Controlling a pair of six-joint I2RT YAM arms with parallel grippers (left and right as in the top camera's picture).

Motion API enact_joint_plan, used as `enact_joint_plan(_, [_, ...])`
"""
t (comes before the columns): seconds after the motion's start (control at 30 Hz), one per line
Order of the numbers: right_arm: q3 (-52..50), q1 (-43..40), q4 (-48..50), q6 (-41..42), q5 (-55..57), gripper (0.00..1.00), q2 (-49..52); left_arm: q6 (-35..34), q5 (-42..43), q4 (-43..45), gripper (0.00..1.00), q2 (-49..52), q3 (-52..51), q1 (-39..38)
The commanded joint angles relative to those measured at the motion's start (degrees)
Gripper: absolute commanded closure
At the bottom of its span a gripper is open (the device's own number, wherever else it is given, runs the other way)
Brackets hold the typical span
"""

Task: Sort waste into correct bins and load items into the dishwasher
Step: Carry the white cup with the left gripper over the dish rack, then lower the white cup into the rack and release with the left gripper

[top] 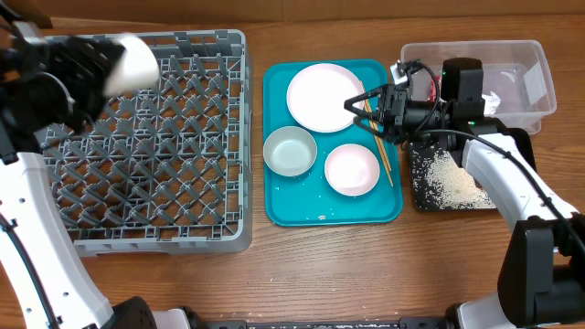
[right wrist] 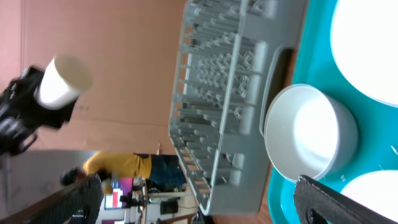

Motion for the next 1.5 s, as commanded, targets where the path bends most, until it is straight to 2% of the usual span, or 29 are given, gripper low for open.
enact_joint_plan(0.0, [3.0, 0.3, -5.6, -4.6, 5.1, 0.01, -2.1, 8.1, -15.0, -7.7, 0.81, -0.7, 3.5, -3.7])
enact_joint_plan(0.1, [8.0, 0.3, -20.2, -11.1, 15.1, 0.01, -4.0, 8.3, -21.9, -16.4, 0.81, -0.8, 4.0, -7.2])
enact_joint_plan(0.2, [15.7, 0.3, -37.2, -16.1, 30.3, 0.00, -5.2, 8.4, -25.9, -23.5, 0.82, -0.8, 4.0, -10.8])
enact_joint_plan(0.27, [21.4, 0.3, -47.3, -16.6, 41.5, 0.00, -5.4, 10.5, -25.2, -24.6, 0.82, -1.0, 3.5, -13.4])
enact_joint_plan(0.33, [26.3, 0.3, -54.9, -16.6, 50.7, 0.00, -5.4, 9.7, -24.0, -24.6, 0.81, -1.4, 3.3, -16.1])
enact_joint_plan(0.47, [31.0, 0.3, -62.8, -16.5, 58.7, 0.00, -5.4, 8.9, -24.2, -24.6, 0.79, -1.8, 2.1, -22.7])
enact_joint_plan(0.83, [30.9, 0.3, -64.4, -16.4, 59.1, 0.00, -5.4, 1.1, -28.8, -24.6, 0.82, -2.3, -19.1, -35.2])
enact_joint_plan(0.97, [30.9, 0.3, -64.4, -16.4, 59.1, 0.00, -5.4, -3.3, -32.2, -24.6, 0.82, -2.3, -23.5, -35.9])
enact_joint_plan(1.2, [30.9, 0.3, -64.5, -16.4, 59.0, 0.01, -5.4, -9.4, -40.4, -23.7, 0.80, -2.3, -24.6, -36.2])
enact_joint_plan(1.47, [30.9, 0.3, -64.4, -16.4, 59.0, 0.00, -5.4, -10.8, -40.6, -14.6, 0.80, -2.3, -33.4, -36.2])
